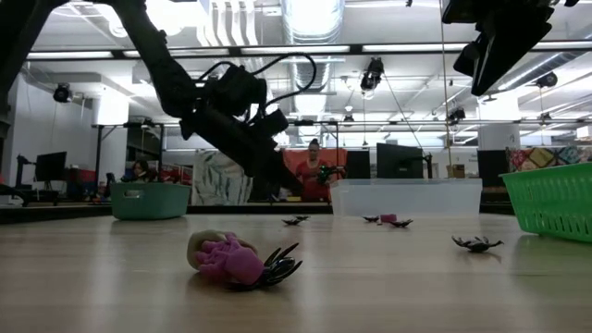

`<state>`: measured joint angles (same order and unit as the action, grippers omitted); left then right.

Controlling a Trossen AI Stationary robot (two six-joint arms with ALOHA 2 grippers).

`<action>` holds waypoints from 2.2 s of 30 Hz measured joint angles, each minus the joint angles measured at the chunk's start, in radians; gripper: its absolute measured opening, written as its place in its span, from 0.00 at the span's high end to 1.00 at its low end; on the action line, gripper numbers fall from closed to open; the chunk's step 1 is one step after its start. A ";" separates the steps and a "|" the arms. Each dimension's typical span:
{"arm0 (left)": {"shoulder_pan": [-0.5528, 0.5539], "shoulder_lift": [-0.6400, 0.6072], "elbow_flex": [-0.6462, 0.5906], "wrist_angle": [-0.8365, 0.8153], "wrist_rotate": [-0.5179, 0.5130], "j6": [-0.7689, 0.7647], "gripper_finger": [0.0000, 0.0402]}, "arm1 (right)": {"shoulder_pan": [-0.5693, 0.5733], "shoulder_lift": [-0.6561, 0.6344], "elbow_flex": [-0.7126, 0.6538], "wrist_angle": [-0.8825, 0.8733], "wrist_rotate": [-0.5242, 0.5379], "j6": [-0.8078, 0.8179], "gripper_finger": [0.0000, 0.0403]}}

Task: Sort Halloween decoration
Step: Put the black spider toy into the white bin

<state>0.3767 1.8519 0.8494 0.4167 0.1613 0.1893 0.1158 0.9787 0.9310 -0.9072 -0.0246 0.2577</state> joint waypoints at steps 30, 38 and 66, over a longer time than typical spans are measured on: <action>0.008 0.184 -0.001 0.203 -0.118 -0.024 0.53 | 0.000 0.000 0.000 0.001 0.000 0.003 0.82; 0.008 0.185 0.000 0.201 -0.118 -0.024 0.63 | 0.000 0.000 0.000 0.001 0.000 0.003 0.82; 0.010 0.154 -0.003 0.183 -0.110 -0.044 0.70 | 0.000 0.000 0.000 0.001 0.000 0.003 0.82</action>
<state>0.3872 2.0057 0.8467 0.5997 0.0511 0.1455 0.1158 0.9787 0.9310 -0.9066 -0.0246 0.2609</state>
